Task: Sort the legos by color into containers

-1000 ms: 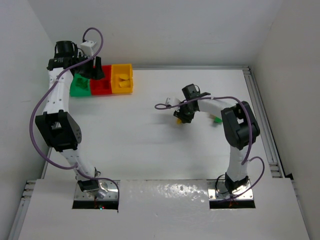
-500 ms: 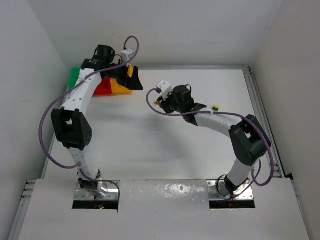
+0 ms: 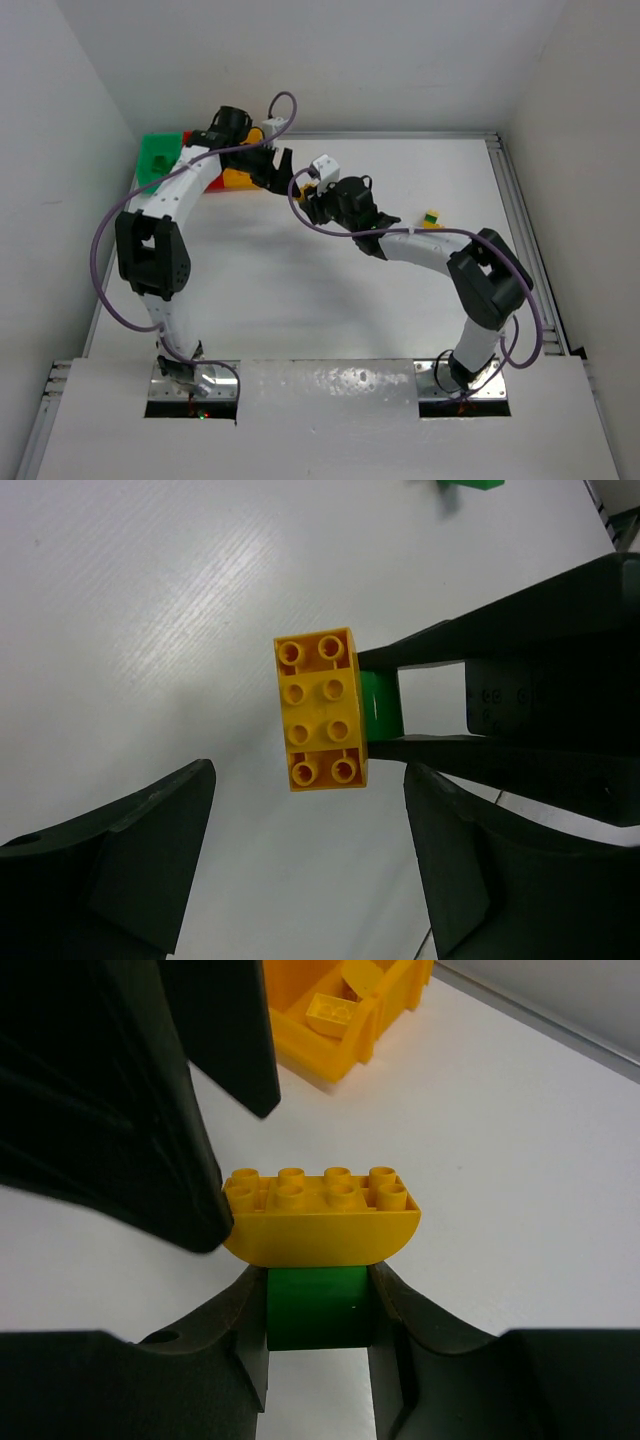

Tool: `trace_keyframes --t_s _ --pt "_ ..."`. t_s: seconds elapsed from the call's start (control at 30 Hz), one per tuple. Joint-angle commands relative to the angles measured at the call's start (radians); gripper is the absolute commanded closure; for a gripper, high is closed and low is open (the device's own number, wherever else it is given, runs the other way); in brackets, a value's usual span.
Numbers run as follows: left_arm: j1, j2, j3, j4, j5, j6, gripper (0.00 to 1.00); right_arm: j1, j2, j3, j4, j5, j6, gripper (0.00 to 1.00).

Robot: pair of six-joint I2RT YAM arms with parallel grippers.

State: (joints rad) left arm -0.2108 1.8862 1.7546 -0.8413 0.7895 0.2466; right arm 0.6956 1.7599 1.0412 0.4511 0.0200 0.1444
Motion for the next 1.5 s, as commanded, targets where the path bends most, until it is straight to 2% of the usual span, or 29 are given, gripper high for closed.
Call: trace_keyframes --t_s 0.0,0.23,0.37,0.63,0.8,1.13,1.47 --pt "-0.018 -0.001 -0.033 0.034 0.019 -0.001 0.27 0.001 0.013 0.054 0.078 0.003 0.04 1.0" --pt "-0.018 0.007 -0.087 0.097 0.037 -0.069 0.27 0.01 0.016 0.062 0.072 -0.005 0.014 1.0" --pt "-0.019 0.016 -0.08 0.116 0.066 -0.09 0.37 0.016 0.013 0.059 0.067 -0.003 0.001 1.0" --pt "-0.018 0.037 -0.063 0.133 0.14 -0.125 0.45 0.027 0.013 0.054 0.066 -0.014 -0.017 1.0" --pt "-0.01 0.045 0.011 0.12 0.142 -0.129 0.36 0.027 0.003 0.043 0.07 -0.015 -0.025 1.0" --pt "0.017 0.039 0.108 0.079 0.143 -0.104 0.37 0.027 -0.019 0.004 0.084 -0.008 -0.014 1.0" --pt "0.005 0.018 -0.032 0.015 0.128 -0.053 0.36 0.028 -0.023 0.022 0.064 0.021 -0.046 1.0"
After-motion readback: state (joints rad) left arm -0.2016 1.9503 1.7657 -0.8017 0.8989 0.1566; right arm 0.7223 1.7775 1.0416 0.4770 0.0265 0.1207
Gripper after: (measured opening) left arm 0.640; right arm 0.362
